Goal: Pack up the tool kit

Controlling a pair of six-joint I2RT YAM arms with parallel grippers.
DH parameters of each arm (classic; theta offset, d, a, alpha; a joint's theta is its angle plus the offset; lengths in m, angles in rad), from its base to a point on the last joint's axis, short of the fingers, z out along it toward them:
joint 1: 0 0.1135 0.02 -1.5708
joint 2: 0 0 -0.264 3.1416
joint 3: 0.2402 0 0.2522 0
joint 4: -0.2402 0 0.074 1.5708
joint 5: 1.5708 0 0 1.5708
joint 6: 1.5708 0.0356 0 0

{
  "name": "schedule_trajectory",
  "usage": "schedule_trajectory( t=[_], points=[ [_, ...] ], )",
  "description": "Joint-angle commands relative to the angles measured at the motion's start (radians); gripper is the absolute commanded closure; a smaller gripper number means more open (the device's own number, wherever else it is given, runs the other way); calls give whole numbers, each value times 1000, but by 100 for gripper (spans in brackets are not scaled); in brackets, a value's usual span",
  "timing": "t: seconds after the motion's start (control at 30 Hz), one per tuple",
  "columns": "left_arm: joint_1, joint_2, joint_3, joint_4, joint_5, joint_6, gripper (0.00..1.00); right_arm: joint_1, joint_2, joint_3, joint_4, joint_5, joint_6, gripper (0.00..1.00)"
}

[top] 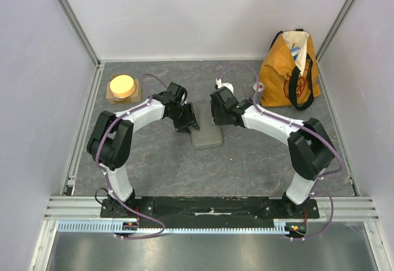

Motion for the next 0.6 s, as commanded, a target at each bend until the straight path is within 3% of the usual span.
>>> schedule_trajectory(
  t=[0.0,0.3,0.37,0.43,0.57],
  points=[
    [8,-38,67,-36,-169,62,44,-32,-138,57,-70,153,-4,46],
    [23,-507,26,-171,-526,99,19,-81,-496,21,-173,458,-31,31],
    [23,-650,9,-196,-571,120,16,-89,-586,0,-187,524,-51,24],
    [21,-773,-1,-237,-608,136,13,-87,-678,-15,-193,585,-88,2],
    [21,-968,5,-303,-646,171,12,-87,-833,-25,-219,728,-110,2]
  ],
)
